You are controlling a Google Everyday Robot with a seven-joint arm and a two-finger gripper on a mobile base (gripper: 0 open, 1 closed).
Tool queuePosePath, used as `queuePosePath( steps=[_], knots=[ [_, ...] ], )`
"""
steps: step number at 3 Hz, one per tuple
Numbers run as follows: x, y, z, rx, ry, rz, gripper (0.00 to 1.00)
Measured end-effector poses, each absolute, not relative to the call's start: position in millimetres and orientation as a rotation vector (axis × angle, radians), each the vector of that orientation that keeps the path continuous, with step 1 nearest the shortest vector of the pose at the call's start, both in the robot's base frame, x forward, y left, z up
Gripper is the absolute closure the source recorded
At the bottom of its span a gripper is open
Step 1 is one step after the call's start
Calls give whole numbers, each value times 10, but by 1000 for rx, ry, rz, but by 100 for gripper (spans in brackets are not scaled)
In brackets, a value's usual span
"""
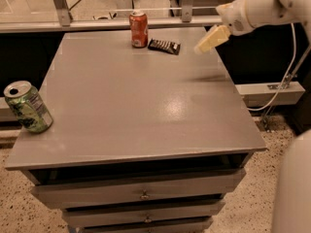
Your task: Move rxbar chocolate near coke can
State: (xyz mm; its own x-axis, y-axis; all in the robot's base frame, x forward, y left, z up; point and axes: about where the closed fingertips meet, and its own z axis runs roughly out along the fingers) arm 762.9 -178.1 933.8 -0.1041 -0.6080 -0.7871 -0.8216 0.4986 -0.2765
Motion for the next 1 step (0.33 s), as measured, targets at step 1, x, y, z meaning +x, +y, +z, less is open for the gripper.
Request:
queuePosePath(
  steps=[1],
  knots=[
    [7357, -2162, 9179, -1151, 1853, 290, 0]
  ],
)
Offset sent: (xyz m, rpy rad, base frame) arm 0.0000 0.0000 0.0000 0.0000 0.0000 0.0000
